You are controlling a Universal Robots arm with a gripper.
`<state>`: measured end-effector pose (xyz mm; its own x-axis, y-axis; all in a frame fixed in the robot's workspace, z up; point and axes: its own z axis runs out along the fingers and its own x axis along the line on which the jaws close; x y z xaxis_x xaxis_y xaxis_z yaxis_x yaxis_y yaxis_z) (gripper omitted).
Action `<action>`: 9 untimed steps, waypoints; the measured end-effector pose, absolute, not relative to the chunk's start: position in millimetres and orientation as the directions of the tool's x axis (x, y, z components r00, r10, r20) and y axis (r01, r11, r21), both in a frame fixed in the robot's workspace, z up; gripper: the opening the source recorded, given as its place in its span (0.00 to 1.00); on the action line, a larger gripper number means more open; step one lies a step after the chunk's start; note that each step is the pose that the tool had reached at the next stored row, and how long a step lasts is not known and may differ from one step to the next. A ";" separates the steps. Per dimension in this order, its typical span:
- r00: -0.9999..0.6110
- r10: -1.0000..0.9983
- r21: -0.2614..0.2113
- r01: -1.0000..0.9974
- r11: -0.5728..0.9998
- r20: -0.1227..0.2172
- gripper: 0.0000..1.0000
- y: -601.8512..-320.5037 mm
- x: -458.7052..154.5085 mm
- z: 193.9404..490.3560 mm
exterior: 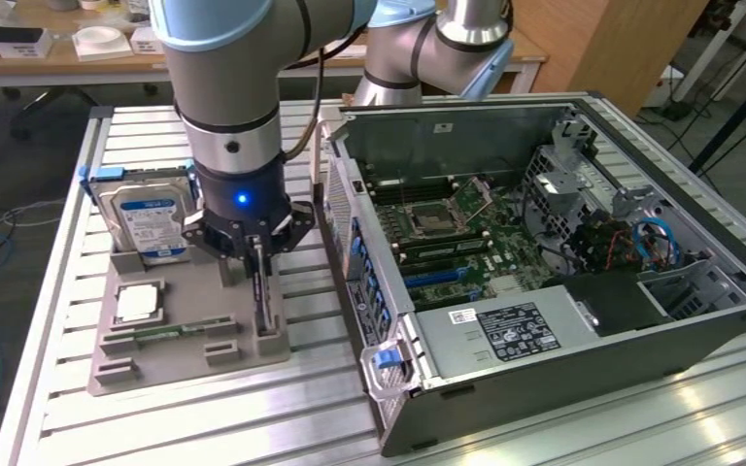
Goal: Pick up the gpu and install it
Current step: 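Pick up the gpu and move the gpu toward the slot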
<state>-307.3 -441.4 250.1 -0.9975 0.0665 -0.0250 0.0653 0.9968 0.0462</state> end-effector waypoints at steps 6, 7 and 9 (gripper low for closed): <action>-0.997 0.067 0.046 0.065 0.997 -0.025 0.26 -441.5 -307.4 252.3; -0.997 0.067 0.046 0.065 0.997 -0.025 0.26 -441.4 -307.4 254.6; -0.997 0.067 0.046 0.065 0.997 -0.025 0.26 -441.4 -307.3 261.6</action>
<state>-307.3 -441.4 261.6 -0.9975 0.0666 -0.0249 0.0654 0.9968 0.0461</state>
